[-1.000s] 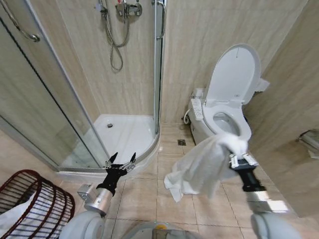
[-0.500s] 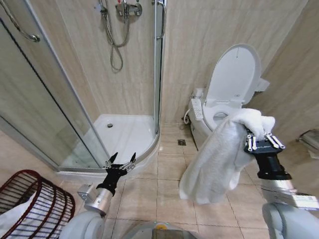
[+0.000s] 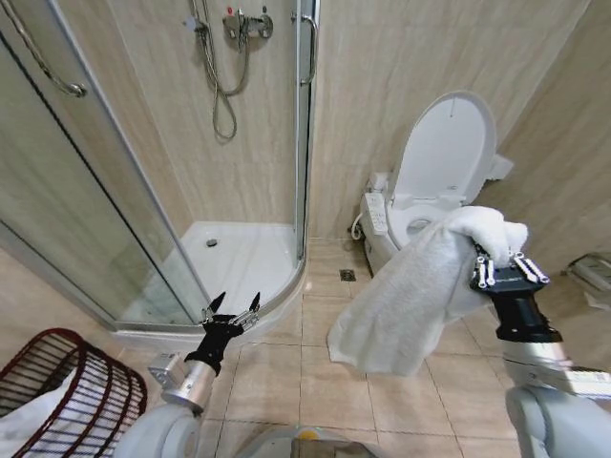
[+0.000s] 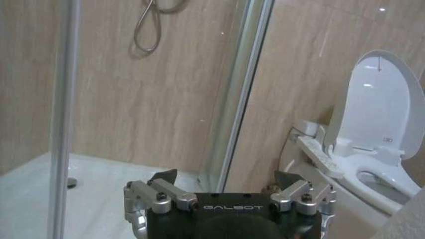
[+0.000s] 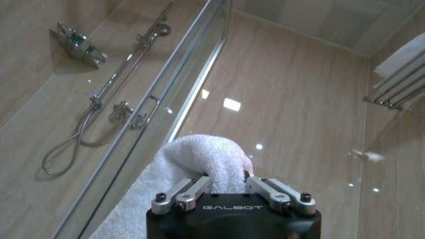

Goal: Discard the used towel into the hamper.

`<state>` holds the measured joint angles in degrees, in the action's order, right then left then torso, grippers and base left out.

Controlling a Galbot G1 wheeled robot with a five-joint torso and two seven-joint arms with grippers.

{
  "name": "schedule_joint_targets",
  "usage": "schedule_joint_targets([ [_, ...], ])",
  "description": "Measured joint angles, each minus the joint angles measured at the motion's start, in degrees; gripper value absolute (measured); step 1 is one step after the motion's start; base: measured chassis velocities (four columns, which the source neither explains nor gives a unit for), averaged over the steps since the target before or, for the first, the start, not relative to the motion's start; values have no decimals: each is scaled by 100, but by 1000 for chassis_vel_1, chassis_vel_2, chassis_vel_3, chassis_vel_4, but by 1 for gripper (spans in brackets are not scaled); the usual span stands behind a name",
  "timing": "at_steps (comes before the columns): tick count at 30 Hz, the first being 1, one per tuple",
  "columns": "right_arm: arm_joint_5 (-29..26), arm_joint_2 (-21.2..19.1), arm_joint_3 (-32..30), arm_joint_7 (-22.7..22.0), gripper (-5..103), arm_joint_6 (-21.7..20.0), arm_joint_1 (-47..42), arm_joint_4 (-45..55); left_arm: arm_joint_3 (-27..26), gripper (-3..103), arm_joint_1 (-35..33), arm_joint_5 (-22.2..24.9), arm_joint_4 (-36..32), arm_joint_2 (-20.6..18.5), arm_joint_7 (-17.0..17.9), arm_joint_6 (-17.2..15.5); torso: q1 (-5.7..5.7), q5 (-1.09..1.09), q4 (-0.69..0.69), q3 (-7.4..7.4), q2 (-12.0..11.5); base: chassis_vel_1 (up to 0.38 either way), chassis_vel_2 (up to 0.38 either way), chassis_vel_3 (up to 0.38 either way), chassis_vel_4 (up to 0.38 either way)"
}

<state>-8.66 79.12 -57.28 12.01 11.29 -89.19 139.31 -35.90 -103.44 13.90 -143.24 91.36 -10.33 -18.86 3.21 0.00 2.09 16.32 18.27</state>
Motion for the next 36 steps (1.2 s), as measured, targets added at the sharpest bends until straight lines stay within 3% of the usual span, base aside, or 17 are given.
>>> schedule_joint_targets([
  [18, -808, -387, -222, -335, 12, -263, 9, 378, 0, 99, 0, 0, 0, 0, 0, 0, 167, -2, 0, 274, 444, 0, 0, 0, 0],
  [36, -1190, -565, -388, -444, 12, -394, 17, 407, 0, 99, 0, 0, 0, 0, 0, 0, 325, 0, 0, 537, 862, 0, 0, 0, 0],
])
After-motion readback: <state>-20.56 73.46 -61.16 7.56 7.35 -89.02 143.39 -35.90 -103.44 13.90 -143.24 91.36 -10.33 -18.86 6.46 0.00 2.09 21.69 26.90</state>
